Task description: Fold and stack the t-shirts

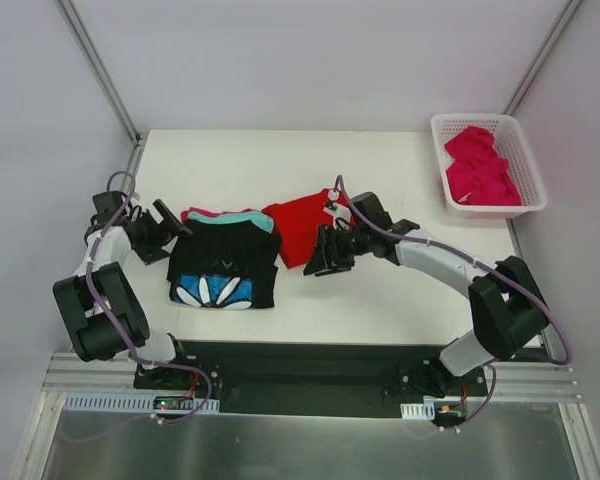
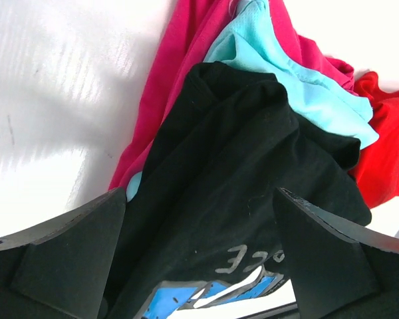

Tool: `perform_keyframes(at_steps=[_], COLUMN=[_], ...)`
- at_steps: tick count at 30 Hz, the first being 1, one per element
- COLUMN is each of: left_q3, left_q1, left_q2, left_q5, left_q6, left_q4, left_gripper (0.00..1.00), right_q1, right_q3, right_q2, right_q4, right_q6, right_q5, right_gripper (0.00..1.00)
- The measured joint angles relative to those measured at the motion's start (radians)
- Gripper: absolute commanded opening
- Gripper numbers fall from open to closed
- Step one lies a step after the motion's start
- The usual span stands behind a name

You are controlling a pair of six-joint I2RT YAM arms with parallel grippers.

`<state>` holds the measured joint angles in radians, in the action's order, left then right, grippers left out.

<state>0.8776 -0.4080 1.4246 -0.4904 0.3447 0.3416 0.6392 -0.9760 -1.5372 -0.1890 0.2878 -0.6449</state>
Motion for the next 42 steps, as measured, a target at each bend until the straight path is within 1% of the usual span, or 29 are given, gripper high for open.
perform_keyframes(at_steps=[6,10,12,18,24,27,28,30,31,32,35,39,42], left_q3=[-0.008,0.001,0.014,0.038,0.027,0.023,0.019,0.008,0.001,-0.007,-0.02,-0.023,-0.023], left_q1=[-0.013,-0.019,-0.02,-0.026,-0.026,-0.026,-0.026,-0.026,-0.026,-0.026,-0.026,-0.032,-0.032], left_q2=[0.084,0.112,0.122,0.158,0.166,0.166,0.166,0.166,0.165,0.164,0.155,0.143,0.138], left_q5=[-0.063,-0.078,-0.079,-0.105,-0.132,-0.138,-0.138,-0.142,-0.142,-0.143,-0.143,-0.152,-0.155], left_q6=[0.006,0.007,0.006,0.023,0.048,0.062,0.065,0.073,0.077,0.08,0.086,0.086,0.085], left_q4=[-0.058,-0.076,-0.076,-0.101,-0.119,-0.125,-0.127,-0.129,-0.13,-0.131,-0.128,-0.124,-0.117], left_gripper=[0.93,0.92,0.9,0.75,0.7,0.58,0.51,0.44,0.38,0.35,0.29,0.25,0.24], right_q1=[-0.016,-0.024,-0.027,-0.039,-0.045,-0.046,-0.046,-0.046,-0.046,-0.046,-0.046,-0.042,-0.032], right_q3=[-0.007,-0.039,-0.056,-0.079,-0.091,-0.104,-0.108,-0.113,-0.115,-0.116,-0.121,-0.126,-0.122], right_q2=[-0.016,-0.035,-0.045,-0.079,-0.114,-0.131,-0.135,-0.144,-0.149,-0.153,-0.171,-0.196,-0.203], right_q4=[0.011,0.016,0.022,0.029,0.028,0.03,0.03,0.032,0.034,0.035,0.036,0.051,0.103], right_q6=[0.004,0.01,0.011,0.017,0.026,0.033,0.035,0.041,0.043,0.045,0.053,0.074,0.103], right_q5=[-0.023,-0.039,-0.05,-0.076,-0.078,-0.079,-0.079,-0.079,-0.079,-0.079,-0.077,-0.073,-0.066], right_gripper=[0.51,0.51,0.5,0.49,0.49,0.49,0.49,0.49,0.49,0.49,0.49,0.49,0.55])
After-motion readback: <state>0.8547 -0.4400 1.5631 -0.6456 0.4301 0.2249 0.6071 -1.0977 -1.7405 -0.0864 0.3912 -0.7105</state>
